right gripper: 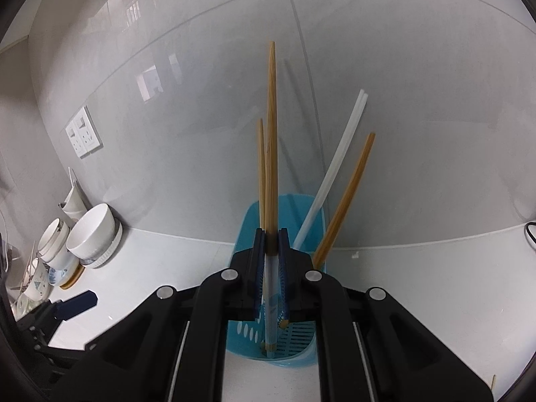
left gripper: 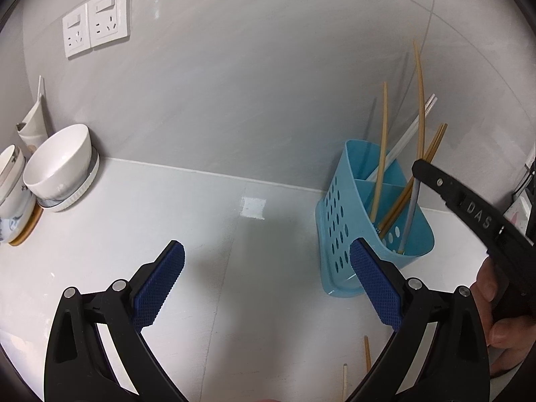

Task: Organize utensils
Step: 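Lower the chopstick into the holder and open the right tool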

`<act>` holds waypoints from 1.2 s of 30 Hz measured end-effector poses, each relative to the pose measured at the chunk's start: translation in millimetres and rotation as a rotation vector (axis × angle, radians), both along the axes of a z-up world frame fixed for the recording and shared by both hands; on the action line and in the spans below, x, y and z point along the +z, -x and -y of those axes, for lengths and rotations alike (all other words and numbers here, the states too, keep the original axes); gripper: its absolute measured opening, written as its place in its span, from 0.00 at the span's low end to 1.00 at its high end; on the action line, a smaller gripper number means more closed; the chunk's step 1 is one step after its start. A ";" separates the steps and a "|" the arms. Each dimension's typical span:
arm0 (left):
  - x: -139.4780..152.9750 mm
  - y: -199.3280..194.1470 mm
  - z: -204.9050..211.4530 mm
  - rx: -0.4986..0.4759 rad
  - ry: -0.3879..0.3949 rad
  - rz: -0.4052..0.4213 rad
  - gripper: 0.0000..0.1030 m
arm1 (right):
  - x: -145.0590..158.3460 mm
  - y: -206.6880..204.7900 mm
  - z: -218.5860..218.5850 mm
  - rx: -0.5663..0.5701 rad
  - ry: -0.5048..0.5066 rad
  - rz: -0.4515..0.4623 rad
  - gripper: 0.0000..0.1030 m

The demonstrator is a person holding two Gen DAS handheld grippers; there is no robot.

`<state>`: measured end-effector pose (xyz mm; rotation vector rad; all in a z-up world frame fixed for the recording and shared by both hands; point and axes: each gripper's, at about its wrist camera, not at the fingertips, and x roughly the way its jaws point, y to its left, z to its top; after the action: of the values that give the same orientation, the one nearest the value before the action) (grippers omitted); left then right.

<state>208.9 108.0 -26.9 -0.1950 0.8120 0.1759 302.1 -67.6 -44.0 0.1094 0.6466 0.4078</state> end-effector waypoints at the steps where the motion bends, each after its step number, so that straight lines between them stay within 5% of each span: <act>1: -0.2 -0.2 -0.9 0.002 0.001 -0.001 0.94 | -3.2 0.0 -0.7 0.001 0.004 -0.005 0.07; 17: 3.8 0.2 -6.0 0.010 0.011 0.001 0.94 | -6.1 10.5 -6.5 0.008 0.060 -0.011 0.10; 27: 18.3 11.1 7.9 -0.015 0.007 0.011 0.94 | 16.3 35.0 22.8 -0.031 0.101 -0.026 0.60; 36: 13.3 31.4 35.1 -0.076 0.029 -0.057 0.94 | 10.4 70.4 74.8 -0.093 0.166 -0.093 0.87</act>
<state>177.5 72.9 -13.6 -0.1868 0.8778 0.0988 231.7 -142.4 -33.5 0.0002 0.7620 0.2594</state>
